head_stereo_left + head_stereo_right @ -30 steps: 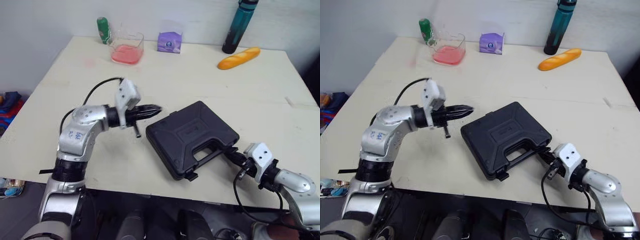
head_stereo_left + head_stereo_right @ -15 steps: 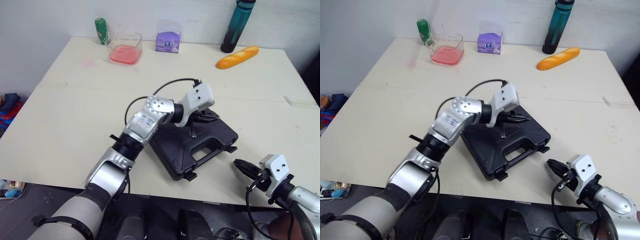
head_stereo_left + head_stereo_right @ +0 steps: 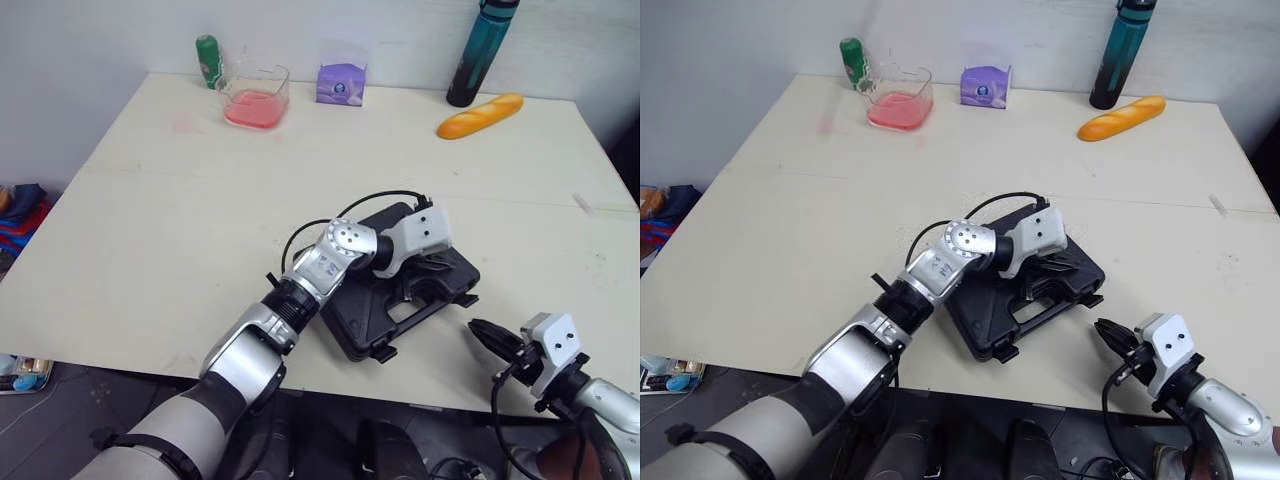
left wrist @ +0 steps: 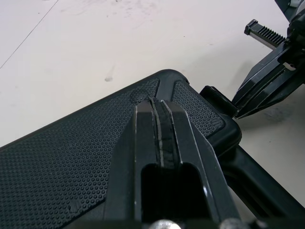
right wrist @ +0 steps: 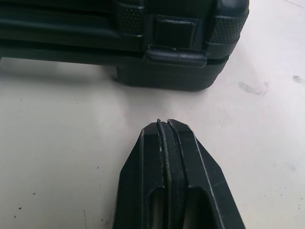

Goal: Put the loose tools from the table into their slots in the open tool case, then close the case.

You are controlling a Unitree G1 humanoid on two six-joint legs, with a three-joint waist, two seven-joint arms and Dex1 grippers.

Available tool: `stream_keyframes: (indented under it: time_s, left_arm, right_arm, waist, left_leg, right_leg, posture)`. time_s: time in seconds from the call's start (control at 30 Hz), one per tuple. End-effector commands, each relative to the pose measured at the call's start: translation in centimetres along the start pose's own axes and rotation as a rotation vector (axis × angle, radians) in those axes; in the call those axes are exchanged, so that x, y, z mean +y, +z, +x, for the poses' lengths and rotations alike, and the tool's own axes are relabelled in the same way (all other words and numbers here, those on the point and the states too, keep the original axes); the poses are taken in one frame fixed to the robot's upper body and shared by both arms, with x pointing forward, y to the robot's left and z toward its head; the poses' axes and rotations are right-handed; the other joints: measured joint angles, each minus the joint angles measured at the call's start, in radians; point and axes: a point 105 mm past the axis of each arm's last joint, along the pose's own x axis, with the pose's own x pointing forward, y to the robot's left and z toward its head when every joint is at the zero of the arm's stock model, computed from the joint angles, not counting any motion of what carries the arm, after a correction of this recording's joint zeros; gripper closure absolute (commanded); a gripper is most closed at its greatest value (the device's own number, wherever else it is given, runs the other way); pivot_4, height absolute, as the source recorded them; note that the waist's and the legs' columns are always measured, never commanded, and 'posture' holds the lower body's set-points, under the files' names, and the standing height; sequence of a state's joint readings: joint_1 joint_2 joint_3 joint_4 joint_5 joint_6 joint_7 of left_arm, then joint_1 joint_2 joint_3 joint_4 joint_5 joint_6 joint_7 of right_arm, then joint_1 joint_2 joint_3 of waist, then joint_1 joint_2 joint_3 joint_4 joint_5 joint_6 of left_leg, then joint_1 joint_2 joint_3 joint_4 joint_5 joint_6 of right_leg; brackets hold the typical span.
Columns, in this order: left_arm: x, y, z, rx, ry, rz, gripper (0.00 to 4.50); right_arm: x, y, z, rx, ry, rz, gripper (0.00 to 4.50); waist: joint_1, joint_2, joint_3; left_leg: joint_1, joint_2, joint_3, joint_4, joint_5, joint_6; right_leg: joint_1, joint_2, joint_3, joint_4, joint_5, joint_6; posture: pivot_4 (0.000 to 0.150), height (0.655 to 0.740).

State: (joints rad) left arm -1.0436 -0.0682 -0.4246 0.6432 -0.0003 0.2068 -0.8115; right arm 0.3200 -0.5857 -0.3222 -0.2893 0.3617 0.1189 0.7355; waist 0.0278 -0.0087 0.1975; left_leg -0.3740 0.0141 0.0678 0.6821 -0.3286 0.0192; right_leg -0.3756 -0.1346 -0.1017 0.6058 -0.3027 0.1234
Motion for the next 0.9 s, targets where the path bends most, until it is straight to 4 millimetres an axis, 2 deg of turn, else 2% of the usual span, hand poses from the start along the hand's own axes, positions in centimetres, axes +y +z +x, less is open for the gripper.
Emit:
stream_keyframes:
  time_s: [0.03,0.23,0.73,0.9]
  left_arm:
    - [-2.0,-5.2,-0.3,0.166,-0.071,-0.060,4.48]
    - [-2.5,-7.2,-0.8,0.232,-0.067,-0.095,4.48]
    - [-1.9,-7.6,-1.5,0.252,-0.027,-0.118,4.48]
    - [-2.4,-9.3,-1.9,0.326,-0.044,-0.131,4.48]
  right_arm:
    - [-0.5,1.2,-0.1,-0.054,-0.036,-0.036,4.50]
    - [-0.6,1.5,0.6,-0.077,-0.025,-0.031,4.50]
    - [-0.1,3.1,3.0,-0.154,0.034,-0.027,4.50]
    - [0.1,4.0,3.7,-0.176,0.051,-0.053,4.50]
  waist:
    - [-0.001,0.000,-0.001]
    - [-0.002,-0.001,-0.013]
    - [-0.003,-0.001,-0.022]
    - [-0.010,-0.002,-0.023]
  left_leg:
    - [0.000,0.000,0.000,0.000,0.000,0.000]
    - [0.003,0.001,0.000,0.000,0.000,0.000]
    - [0.004,0.001,0.000,0.000,-0.002,0.002]
    - [0.005,0.002,0.000,0.000,-0.003,0.002]
  right_leg:
    - [0.000,0.000,0.000,0.000,0.000,0.000]
    - [0.002,0.000,0.000,0.000,0.000,0.000]
    - [0.004,-0.001,0.000,-0.002,0.000,0.000]
    - [0.004,-0.001,0.000,-0.001,0.000,-0.001]
  posture:
    - [0.150,0.7400]
    - [0.150,0.7400]
    - [0.150,0.7400]
    - [0.150,0.7400]
